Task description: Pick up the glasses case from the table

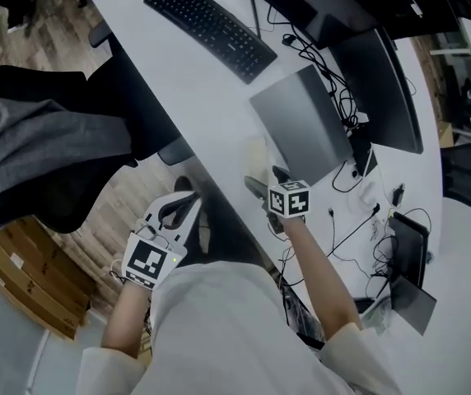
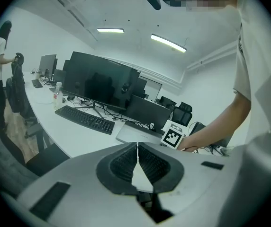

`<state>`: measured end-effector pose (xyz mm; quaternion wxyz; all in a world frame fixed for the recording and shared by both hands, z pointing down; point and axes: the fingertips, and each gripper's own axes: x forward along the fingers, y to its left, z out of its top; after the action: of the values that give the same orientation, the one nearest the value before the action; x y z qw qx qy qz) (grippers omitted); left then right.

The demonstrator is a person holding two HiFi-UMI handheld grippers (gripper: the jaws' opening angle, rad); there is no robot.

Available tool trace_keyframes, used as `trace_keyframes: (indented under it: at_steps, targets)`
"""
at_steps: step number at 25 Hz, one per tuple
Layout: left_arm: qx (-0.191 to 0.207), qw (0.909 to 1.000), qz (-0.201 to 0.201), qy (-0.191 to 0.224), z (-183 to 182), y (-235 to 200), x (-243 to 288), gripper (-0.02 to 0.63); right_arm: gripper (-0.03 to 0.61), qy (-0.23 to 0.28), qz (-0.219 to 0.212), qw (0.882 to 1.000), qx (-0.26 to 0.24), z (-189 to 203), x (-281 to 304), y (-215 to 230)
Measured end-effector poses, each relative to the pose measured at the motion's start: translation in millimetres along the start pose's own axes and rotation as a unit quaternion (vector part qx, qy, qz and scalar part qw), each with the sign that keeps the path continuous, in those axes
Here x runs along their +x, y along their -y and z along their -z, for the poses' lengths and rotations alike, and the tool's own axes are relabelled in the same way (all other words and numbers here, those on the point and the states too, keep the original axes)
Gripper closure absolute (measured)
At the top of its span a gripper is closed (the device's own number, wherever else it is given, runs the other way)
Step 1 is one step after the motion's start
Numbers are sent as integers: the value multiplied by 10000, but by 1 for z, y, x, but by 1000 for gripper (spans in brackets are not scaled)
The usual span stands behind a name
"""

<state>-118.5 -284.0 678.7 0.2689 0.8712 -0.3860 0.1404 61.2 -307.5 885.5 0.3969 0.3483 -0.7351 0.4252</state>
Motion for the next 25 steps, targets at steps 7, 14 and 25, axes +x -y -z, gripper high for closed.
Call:
trace_keyframes:
  at_steps: [7, 14, 25]
  targets:
    - [-133, 9997, -172, -69, 5, -7, -3, 603, 161, -318, 199, 9993, -36, 10, 25, 16]
    - [-269, 9990, -332, -125, 9, -15, -12, 603, 164, -493, 631, 9966, -210, 15, 38, 23]
    - [-251, 9988, -418, -89, 11, -18, -21, 603, 267, -685, 1245, 9850, -974, 20, 37, 31]
